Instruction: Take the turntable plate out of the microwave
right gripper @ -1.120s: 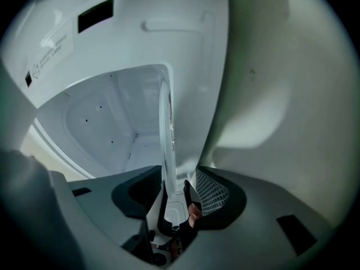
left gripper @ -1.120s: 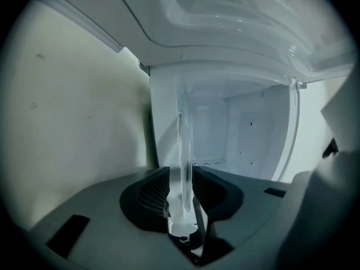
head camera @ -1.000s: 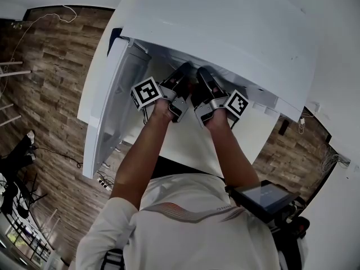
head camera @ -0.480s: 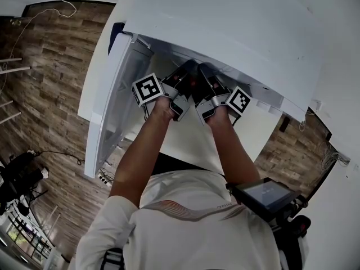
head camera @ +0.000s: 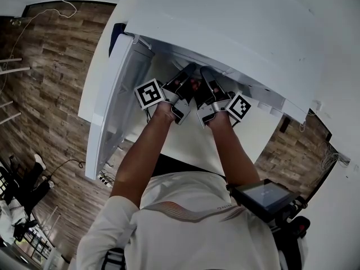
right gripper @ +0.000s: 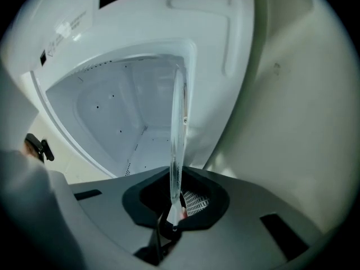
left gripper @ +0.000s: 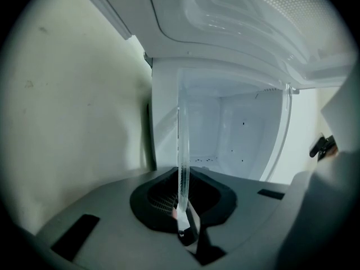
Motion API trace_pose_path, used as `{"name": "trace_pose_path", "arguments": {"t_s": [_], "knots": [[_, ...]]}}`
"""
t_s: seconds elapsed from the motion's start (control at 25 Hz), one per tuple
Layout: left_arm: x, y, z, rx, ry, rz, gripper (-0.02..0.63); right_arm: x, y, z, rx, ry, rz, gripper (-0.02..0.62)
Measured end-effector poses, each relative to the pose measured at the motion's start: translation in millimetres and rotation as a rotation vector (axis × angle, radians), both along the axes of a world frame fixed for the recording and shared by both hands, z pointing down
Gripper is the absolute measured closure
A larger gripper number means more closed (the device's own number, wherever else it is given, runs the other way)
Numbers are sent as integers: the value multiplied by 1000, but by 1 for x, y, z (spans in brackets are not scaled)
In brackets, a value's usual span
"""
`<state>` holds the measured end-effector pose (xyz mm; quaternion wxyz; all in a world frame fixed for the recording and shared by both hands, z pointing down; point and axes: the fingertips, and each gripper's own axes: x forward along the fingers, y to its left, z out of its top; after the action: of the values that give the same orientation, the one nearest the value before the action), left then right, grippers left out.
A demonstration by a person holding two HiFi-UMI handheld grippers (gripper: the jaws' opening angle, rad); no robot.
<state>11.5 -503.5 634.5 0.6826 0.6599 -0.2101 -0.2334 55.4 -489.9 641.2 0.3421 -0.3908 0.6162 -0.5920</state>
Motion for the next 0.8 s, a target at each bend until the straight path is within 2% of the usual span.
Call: {"name": "trace_pose_path", "arguments": {"t_s": [0.64, 0.8], "knots": [[-11, 1, -27, 39, 15, -54, 571, -10, -2, -30, 57, -5, -62, 566], [-15, 29, -41, 57, 26, -79, 571, -15, 24, -44, 80, -3, -87, 566]]}}
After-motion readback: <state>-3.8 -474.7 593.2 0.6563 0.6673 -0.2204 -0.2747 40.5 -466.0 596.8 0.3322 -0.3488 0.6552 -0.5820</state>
